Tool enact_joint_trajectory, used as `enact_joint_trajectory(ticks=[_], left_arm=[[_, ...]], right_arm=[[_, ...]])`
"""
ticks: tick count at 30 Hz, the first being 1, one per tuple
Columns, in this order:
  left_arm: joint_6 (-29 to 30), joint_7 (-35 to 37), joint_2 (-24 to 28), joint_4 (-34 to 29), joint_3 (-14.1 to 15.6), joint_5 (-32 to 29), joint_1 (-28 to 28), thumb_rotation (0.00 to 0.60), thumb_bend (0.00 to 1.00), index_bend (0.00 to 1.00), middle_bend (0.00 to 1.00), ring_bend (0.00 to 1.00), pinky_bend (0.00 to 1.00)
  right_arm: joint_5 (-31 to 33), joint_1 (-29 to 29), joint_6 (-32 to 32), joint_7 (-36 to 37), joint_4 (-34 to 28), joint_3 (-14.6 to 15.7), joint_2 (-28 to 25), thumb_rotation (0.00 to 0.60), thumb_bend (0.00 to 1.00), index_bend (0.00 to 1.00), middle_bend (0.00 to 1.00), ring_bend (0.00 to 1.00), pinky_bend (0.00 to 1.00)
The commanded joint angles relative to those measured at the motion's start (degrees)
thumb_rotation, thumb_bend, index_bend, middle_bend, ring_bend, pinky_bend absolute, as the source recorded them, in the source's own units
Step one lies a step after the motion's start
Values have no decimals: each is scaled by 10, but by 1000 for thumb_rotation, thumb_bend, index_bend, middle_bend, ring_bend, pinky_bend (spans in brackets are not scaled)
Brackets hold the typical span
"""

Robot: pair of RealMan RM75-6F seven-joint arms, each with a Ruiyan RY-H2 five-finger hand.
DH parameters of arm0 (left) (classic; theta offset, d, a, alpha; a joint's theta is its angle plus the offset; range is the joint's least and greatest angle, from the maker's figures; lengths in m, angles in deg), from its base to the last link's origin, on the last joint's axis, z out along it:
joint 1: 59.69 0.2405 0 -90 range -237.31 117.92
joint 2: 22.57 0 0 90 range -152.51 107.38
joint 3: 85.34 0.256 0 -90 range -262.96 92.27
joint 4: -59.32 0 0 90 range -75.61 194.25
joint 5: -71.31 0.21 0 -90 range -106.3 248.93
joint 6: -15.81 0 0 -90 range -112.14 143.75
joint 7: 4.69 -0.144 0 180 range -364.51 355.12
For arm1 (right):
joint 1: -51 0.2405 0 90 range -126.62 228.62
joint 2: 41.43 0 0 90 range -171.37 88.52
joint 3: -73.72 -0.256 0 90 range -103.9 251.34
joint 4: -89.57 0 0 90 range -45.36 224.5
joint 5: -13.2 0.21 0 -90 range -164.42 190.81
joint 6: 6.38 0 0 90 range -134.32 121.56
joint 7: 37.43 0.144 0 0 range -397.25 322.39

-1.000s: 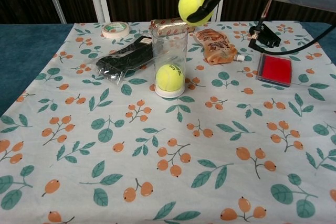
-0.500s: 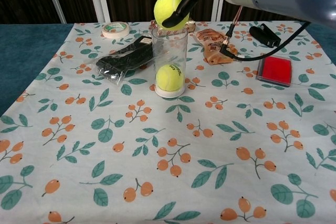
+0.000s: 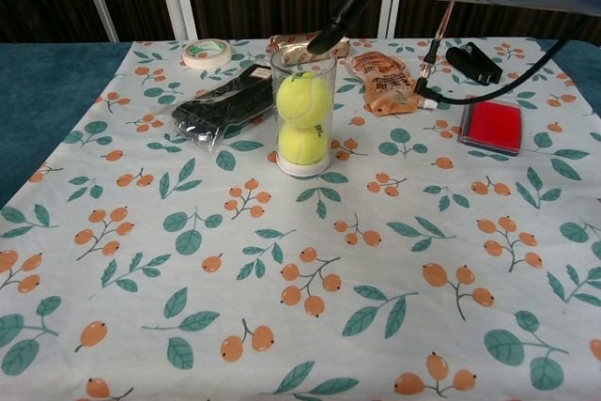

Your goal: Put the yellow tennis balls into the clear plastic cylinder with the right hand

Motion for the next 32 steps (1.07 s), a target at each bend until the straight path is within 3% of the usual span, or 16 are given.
enact_joint_trajectory(ticks=[1, 7, 11, 19, 24, 32], left_arm=[[0, 0, 0, 0, 0, 1, 0, 600, 0, 185, 0, 0, 0], [1, -3, -1, -1, 2, 4, 0, 600, 0, 173, 0, 0, 0], [2, -8, -4, -2, 4, 9, 0, 600, 0, 161, 0, 0, 0], [0, -16, -9, 1, 4, 8, -2, 600, 0, 128, 0, 0, 0], [-5, -28, -17, 5, 8, 11, -6, 600, 0, 101, 0, 0, 0], [-11, -40, -23, 8, 11, 12, -9, 600, 0, 98, 0, 0, 0]], right_arm=[[-43, -27, 31, 14, -30, 12, -31, 600, 234, 214, 152, 235, 0], [-174, -140, 83, 87, -126, 72, -121, 600, 234, 214, 152, 235, 0], [-309, -243, 148, 125, -152, 156, -186, 600, 235, 214, 152, 235, 0], [-447, -346, 218, 194, -125, 242, -221, 600, 234, 214, 152, 235, 0], [-526, -454, 318, 226, -47, 314, -221, 600, 234, 214, 152, 235, 0], [-571, -514, 374, 218, 9, 329, -200, 600, 235, 214, 147, 214, 0]])
